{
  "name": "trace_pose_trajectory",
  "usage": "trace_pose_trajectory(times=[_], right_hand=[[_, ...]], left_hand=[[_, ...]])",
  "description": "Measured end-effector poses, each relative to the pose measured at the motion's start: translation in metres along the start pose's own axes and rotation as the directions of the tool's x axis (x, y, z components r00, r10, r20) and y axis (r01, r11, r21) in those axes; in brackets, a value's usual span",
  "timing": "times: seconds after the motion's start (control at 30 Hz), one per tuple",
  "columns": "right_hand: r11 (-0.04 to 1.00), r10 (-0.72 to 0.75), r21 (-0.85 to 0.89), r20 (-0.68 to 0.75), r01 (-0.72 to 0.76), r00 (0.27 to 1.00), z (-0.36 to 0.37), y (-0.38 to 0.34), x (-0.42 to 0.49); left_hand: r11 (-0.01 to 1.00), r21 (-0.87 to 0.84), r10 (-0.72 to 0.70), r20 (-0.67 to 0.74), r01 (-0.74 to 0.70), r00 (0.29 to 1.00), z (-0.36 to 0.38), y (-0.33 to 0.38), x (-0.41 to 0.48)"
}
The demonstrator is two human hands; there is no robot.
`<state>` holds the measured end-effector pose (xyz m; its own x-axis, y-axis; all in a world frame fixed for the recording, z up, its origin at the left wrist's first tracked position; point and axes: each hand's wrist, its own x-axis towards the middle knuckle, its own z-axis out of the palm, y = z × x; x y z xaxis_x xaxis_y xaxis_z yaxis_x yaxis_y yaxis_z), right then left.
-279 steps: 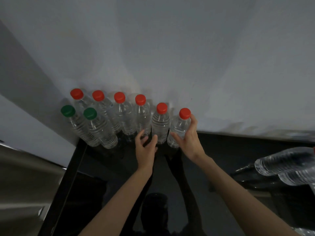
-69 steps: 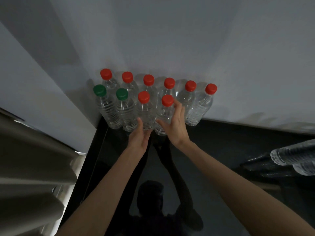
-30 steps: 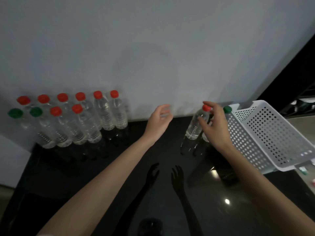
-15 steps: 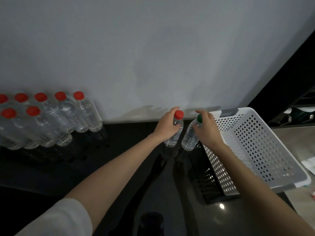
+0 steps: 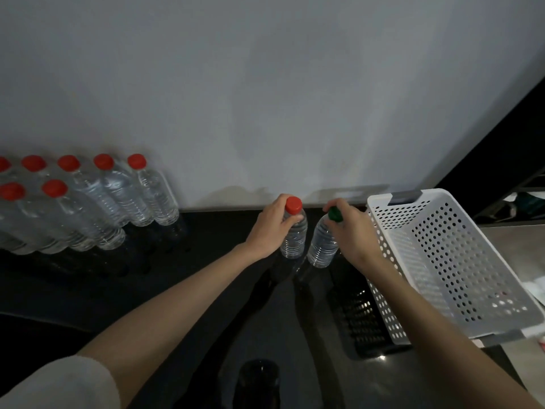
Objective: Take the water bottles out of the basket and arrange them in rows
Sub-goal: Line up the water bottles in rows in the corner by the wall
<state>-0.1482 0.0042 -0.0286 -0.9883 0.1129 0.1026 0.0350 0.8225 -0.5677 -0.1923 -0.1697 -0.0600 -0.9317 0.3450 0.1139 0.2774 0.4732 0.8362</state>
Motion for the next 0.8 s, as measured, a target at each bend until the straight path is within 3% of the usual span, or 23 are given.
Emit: trace_pose_trajectory(times=[0.37, 0.57, 0.8], right_hand=[[0.965, -0.224, 0.18, 0.187, 0.191, 0.956, 0.062, -0.115, -0.041], [0.934, -0.332, 0.226, 0.257, 0.277, 0.908, 0.119, -0.197, -0.058], [0.907, -0.392, 0.275, 0.282, 0.318, 0.876, 0.186, -0.286, -0.072]], left_hand=[[0.993, 0.046, -0.097, -0.243, 0.111, 0.965, -0.129, -0.046, -0.095], [0.956, 0.227, -0.115, -0.295, 0.187, 0.949, -0.215, -0.092, -0.165], [0.925, 0.236, -0.209, -0.342, 0.298, 0.916, -0.301, -0.15, -0.234]])
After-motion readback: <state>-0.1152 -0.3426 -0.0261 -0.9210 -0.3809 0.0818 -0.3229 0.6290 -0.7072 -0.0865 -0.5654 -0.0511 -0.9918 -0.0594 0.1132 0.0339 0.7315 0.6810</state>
